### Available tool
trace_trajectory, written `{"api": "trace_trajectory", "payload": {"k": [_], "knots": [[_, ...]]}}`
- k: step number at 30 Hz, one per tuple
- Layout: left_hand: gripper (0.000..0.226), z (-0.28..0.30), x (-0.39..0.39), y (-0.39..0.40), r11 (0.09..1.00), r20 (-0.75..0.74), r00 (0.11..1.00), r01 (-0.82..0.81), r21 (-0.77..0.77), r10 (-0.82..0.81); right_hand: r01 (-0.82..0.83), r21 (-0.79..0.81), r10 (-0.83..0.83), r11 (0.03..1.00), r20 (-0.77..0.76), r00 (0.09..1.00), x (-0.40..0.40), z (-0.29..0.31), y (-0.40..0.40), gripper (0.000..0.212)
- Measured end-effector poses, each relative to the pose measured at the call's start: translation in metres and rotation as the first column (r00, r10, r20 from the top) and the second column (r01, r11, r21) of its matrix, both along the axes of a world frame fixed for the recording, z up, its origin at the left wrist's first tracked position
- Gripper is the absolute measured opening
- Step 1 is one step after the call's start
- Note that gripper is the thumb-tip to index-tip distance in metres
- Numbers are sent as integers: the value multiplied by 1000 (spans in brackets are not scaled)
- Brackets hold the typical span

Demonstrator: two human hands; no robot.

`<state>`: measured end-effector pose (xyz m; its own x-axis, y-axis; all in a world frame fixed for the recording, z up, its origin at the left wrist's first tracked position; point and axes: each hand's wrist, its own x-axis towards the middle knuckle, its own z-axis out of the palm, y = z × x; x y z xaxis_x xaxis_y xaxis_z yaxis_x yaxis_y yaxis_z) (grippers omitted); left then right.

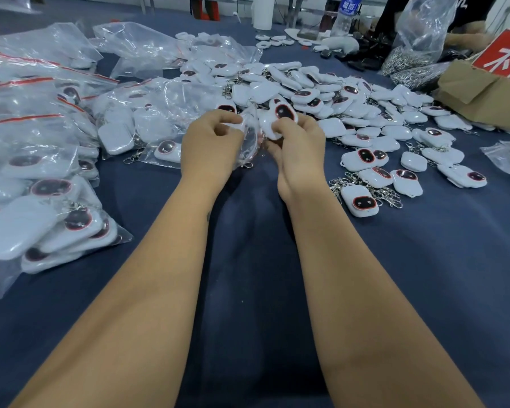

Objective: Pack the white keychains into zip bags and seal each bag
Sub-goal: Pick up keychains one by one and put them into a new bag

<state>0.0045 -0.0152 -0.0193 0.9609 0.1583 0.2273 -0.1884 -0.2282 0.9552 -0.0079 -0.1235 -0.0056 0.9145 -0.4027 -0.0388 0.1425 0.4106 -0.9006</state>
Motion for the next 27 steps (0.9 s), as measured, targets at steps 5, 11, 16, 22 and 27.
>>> {"api": "trace_trajectory", "payload": {"k": [5, 11, 16, 22, 27], "knots": [[40, -1, 1, 0, 995, -2, 1000, 3, 98, -3, -65, 167, 39, 984, 151, 988, -1, 7, 3, 21], [21, 1, 1, 2, 998, -15, 999, -46, 51, 47, 43, -429, 3, 903, 104, 995, -4, -2, 8, 23], [10, 7, -1, 2, 990, 40, 994, -101, -98, 105, 34, -814, -37, 580, 15, 999, -5, -5, 6, 15], [8, 8, -6, 1, 967, 247, 948, -230, 108, 198, -79, -939, -10, 333, -88, 996, -5, -6, 10, 42], [9, 5, -9, 0, 972, 283, 954, -157, 176, 102, -174, -779, 201, 602, -63, 978, -8, -7, 11, 25]]}}
